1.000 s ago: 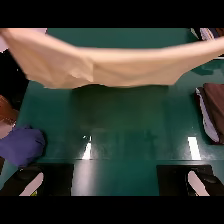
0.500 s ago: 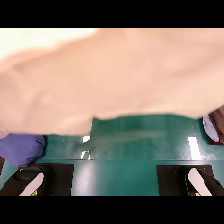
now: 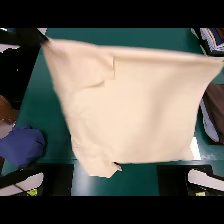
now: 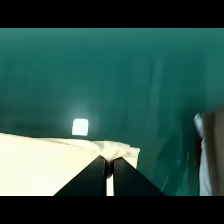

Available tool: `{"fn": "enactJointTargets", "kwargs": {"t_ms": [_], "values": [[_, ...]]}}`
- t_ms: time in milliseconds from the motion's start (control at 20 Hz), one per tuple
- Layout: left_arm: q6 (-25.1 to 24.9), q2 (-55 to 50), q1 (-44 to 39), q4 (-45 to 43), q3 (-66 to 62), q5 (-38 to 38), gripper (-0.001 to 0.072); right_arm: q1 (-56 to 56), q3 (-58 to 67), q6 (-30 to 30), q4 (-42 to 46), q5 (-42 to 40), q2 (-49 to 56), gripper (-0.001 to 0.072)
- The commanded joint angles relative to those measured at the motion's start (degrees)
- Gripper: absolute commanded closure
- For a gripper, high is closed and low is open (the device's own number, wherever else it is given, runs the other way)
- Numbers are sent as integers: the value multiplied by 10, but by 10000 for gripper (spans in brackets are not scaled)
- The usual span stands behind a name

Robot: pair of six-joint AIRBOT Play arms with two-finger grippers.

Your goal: Fold the shirts.

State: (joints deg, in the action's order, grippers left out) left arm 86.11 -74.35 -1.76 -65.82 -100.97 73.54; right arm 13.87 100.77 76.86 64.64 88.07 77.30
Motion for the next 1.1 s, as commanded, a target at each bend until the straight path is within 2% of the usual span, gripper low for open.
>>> {"fn": "enactJointTargets", "kwargs": {"t_ms": [0, 100, 250, 350, 450, 550, 700, 800, 1050], "values": [[-11, -147, 0, 3, 25, -7, 685, -54, -46, 2, 31, -32, 110, 693], [-10, -202, 0, 4, 24, -82, 685, -69, -35, 3, 29, -83, 158, 693], [-11, -222, 0, 12, 24, -195, 685, -83, 41, 2, 30, -124, 219, 694], [-18, -222, 2, 12, 8, -221, 685, -83, 91, 2, 30, -135, 239, 693], [-39, -221, 2, 9, -14, -202, 684, -83, 115, -2, 31, -120, 244, 694], [-40, -220, 2, 6, -24, -126, 685, -83, 114, -13, 32, -83, 243, 694], [-31, -220, 0, -29, 8, -23, 687, -89, 50, -13, 91, -51, 222, 695], [-32, -217, 0, -31, 62, -12, 686, -92, -31, -13, 106, -66, 192, 695], [-31, -217, 0, -23, 183, -37, 684, -97, -196, -13, 103, -156, 131, 693]]}}
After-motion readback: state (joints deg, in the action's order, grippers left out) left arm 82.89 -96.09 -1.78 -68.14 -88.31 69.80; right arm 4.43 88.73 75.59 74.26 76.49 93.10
